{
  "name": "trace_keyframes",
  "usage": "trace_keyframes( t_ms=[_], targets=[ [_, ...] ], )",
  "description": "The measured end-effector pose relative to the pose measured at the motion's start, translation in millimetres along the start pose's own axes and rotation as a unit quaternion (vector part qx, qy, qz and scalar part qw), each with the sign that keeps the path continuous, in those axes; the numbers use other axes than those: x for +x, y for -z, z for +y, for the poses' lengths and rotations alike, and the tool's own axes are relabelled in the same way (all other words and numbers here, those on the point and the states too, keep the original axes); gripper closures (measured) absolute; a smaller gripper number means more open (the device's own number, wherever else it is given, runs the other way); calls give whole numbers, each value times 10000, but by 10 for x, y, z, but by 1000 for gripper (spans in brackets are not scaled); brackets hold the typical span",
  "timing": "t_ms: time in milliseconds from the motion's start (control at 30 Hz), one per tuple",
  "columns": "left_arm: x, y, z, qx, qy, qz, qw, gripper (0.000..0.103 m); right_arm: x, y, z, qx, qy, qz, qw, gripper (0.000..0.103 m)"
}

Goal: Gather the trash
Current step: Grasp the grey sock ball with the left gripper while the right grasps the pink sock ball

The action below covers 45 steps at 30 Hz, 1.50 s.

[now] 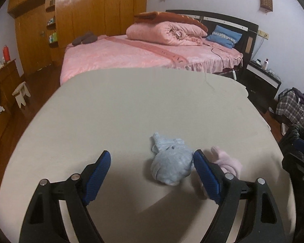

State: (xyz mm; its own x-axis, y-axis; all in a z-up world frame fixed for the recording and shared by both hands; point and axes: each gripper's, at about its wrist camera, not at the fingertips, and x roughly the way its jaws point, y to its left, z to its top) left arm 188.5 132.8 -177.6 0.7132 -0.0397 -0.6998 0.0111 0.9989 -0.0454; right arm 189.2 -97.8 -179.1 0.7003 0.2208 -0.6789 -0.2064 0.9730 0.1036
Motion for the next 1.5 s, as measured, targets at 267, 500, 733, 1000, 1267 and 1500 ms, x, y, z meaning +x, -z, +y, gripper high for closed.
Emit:
trace_keyframes(
  t_ms=[267,500,733,1000,1267,1500],
  targets=[
    [126,2,-121,114,673,242,9974,57,77,36,29,-5,9,75,10000,6],
    [41,1,-104,100,797,133,9967,66,84,9,41,-37,-24,66,10000,6],
    [-159,7,194,-93,343,-46,9994,66,149,-22,195,-85,-189,84,9997,6],
    [-237,109,480,-216,17,25,9998,66,335,-34,594,-316,-500,243,9980,6],
    [-300,152,635,-300,-111,1,9995,66,558,-20,783,-462,-563,509,9960,6],
    [-314,165,644,-358,-113,-18,9993,66,660,60,861,-550,-713,800,9927,42]
  ],
)
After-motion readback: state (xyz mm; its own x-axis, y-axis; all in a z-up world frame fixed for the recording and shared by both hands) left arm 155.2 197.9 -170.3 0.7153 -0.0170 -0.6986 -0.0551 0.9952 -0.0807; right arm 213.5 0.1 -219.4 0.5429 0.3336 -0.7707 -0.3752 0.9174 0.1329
